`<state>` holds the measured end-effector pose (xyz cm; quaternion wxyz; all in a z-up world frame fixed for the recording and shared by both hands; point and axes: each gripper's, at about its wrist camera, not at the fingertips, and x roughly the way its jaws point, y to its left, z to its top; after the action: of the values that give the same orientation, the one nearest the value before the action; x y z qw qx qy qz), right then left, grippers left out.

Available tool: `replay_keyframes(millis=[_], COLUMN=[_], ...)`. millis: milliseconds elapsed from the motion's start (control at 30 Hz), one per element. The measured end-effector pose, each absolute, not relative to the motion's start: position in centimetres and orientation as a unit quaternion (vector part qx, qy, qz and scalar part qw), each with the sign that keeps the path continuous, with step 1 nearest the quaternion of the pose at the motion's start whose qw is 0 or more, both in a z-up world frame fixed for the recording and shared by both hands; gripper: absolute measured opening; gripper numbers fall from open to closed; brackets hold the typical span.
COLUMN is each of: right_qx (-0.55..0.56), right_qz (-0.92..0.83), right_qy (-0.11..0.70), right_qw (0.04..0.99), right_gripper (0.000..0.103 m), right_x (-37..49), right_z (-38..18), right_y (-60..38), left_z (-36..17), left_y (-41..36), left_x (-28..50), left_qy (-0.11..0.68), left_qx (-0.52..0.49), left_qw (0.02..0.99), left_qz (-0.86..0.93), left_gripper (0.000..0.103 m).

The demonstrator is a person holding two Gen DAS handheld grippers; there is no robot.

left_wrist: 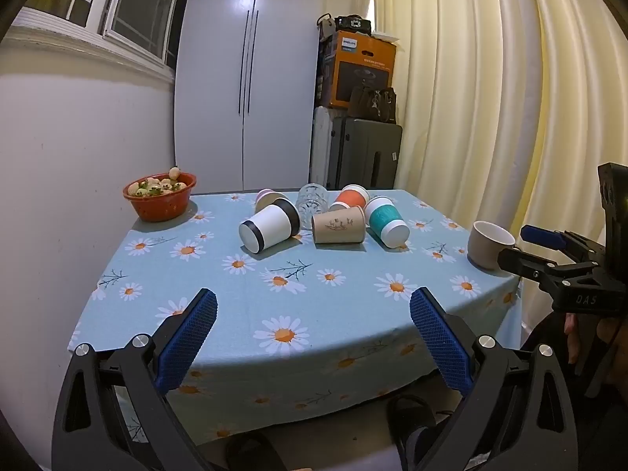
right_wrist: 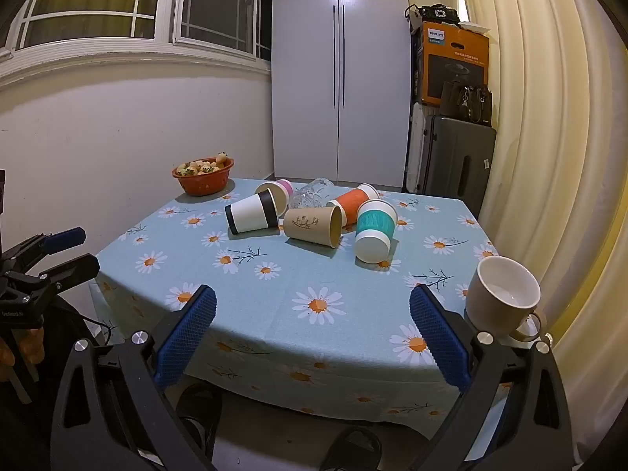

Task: Flip cup upright

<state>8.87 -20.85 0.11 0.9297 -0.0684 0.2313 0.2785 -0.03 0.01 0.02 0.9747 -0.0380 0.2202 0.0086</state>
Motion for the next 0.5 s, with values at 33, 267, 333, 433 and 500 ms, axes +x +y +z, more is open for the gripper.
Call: replay_keyframes(millis=[33,267,333,433,500], right_qx=[-0.069,-0.069,-0.068,-0.069,-0.070], right_qz=[0.279,0.278,0.278,0.278,0.278], right_qy=[0.233,0.234,0.234,0.234,0.234], right_qw=[0.929,0.929,0.929,0.929,0.929], right_gripper=[0.098,0.098,0.098,0.098,0.098], right_x=[8.89,8.91,8.88,8.91,8.88], right_z=[0.10,0.11,0.14,0.08,0.10], right_y=[-20.83,-20.82,-20.87,-20.76,-20.74], left_z=[0.03,0.04,0.01,0.01,0.02], left_y=[0.03,-0.02,-0.02,-0.01,0.04], left_x=[-0.06,-0.06,-0.02,0.01,-0.01], left_qy=[0.220,0.222,0.223,0.223,0.223], left_qx=[-0.038,-0.036,-0.035,-0.036,-0.037], left_qw=[0.975,0.974,0.974,0.974,0.974], left_qz=[0.009,0.009,0.009,0.009,0.010], left_gripper=[0.096,0.096,0.096,0.096,0.096])
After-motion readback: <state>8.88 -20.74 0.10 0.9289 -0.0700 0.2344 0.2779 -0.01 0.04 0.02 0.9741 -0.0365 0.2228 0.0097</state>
